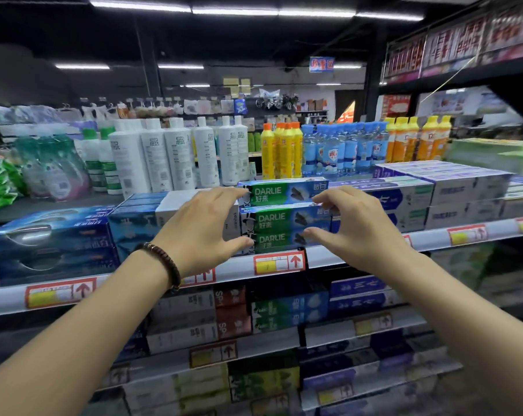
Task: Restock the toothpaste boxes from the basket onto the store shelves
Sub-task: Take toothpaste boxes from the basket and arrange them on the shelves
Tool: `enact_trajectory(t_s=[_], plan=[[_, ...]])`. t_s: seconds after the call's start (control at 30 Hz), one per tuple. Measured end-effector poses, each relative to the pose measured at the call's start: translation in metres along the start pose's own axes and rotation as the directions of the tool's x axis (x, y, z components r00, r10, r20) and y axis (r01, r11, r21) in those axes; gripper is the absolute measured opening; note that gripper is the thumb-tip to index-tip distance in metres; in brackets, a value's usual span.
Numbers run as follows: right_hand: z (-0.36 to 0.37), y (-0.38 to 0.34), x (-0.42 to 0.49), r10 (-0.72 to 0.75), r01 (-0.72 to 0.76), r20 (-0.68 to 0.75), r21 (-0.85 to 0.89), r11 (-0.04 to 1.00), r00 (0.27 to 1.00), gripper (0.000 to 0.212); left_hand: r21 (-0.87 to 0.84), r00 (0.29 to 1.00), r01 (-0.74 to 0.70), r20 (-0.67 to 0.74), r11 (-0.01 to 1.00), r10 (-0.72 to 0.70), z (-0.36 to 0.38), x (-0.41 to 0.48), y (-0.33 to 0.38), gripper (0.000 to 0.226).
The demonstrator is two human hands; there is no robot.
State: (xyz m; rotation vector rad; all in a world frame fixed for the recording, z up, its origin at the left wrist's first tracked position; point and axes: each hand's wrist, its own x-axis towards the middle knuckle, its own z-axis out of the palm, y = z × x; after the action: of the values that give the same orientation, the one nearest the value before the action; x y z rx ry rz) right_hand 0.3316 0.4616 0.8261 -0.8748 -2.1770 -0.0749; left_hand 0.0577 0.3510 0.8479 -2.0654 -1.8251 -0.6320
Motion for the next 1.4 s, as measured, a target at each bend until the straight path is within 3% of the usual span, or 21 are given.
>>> enact_trajectory(t_s=[0.37, 0.63, 0.97, 1.4], plan=[[-0.013, 0.054, 0.044, -0.031, 0.033, 0.042, -0.050, 0.998, 0.999, 0.064, 0.007, 0.998, 0.057, -0.002, 0.998, -0.057, 0.010, 0.051, 0.013, 0.097], [-0.004, 0.067, 0.086, -0.026, 0.043, 0.209, -0.076, 0.996, 0.978, 0.047, 0.064, 0.990, 0.097, 0.095, 0.993, -0.103, 0.025, 0.069, 0.006, 0.111], [0.007, 0.080, 0.097, -0.057, 0.068, 0.224, -0.045, 0.997, 0.973, 0.034, 0.068, 0.983, 0.120, 0.134, 0.990, -0.128, 0.018, 0.074, -0.006, 0.098], [0.010, 0.085, 0.100, -0.068, 0.050, 0.183, 0.105, 0.993, 0.981, 0.026, 0.161, 0.984, 0.150, 0.072, 0.975, -0.163, 0.014, 0.071, 0.003, 0.085]])
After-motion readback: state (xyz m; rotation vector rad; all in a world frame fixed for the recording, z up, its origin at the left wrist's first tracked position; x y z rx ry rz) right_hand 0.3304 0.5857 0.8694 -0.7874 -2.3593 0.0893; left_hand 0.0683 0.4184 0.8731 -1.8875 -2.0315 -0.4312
